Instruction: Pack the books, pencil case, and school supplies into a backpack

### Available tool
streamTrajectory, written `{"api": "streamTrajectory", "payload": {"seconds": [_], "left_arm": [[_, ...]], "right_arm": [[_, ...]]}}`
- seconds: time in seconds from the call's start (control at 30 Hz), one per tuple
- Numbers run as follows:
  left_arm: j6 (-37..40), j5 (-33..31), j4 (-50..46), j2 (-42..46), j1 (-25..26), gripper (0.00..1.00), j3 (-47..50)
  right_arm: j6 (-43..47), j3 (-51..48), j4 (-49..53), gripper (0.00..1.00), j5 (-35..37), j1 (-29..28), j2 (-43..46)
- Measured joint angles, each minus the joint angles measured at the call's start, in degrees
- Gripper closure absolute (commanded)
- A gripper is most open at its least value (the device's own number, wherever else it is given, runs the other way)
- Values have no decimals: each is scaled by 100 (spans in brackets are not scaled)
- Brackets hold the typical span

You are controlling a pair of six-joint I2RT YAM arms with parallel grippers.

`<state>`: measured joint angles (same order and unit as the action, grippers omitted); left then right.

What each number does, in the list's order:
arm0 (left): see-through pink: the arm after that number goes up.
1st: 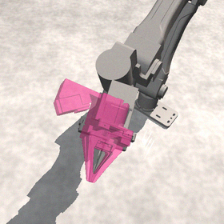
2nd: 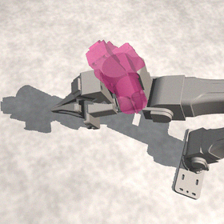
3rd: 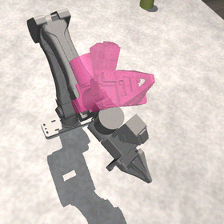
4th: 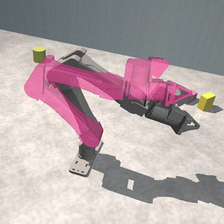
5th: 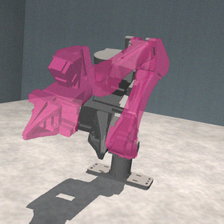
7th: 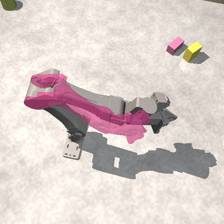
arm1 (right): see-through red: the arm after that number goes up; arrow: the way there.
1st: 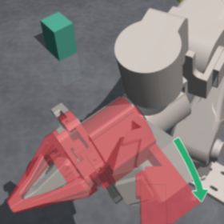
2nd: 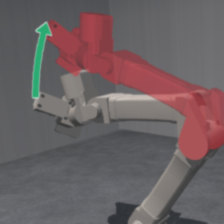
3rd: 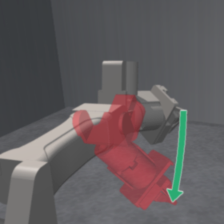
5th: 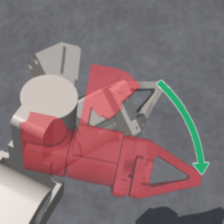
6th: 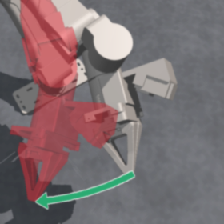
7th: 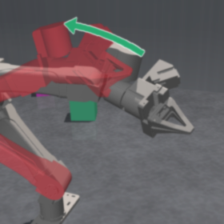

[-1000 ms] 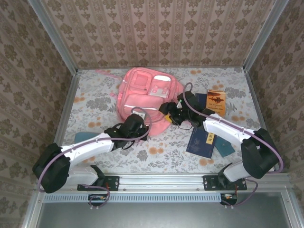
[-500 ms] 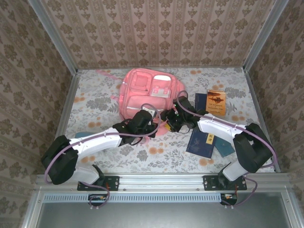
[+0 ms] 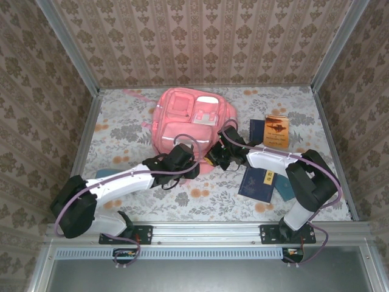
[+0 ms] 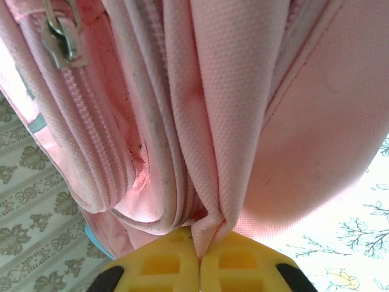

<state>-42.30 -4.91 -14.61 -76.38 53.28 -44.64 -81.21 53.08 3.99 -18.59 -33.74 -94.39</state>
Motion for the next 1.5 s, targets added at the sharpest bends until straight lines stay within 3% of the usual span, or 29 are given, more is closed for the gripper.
{"api": "streamTrajectory", "payload": {"seconds": [0.17, 0.4, 0.57, 0.97, 1.27, 1.5], "left_arm": [[-120, 170, -9, 503, -256, 49, 212], [-149, 833, 249, 914, -841, 48, 496], [-114, 1126, 415, 914, -874, 55, 570], [37, 1198, 737, 1182, -911, 50, 774], [299, 1233, 935, 629, -988, 66, 573], [472, 1300, 1102, 564, -999, 65, 514]], "right_arm": [[24, 0, -74, 100, -13, 11, 225], [31, 111, -212, 100, -168, 26, 457], [151, 267, -225, 100, -264, 50, 531], [304, 664, -166, 100, -463, 57, 533], [304, 918, 59, 100, -507, 85, 533], [295, 918, 50, 100, -560, 103, 531]]}}
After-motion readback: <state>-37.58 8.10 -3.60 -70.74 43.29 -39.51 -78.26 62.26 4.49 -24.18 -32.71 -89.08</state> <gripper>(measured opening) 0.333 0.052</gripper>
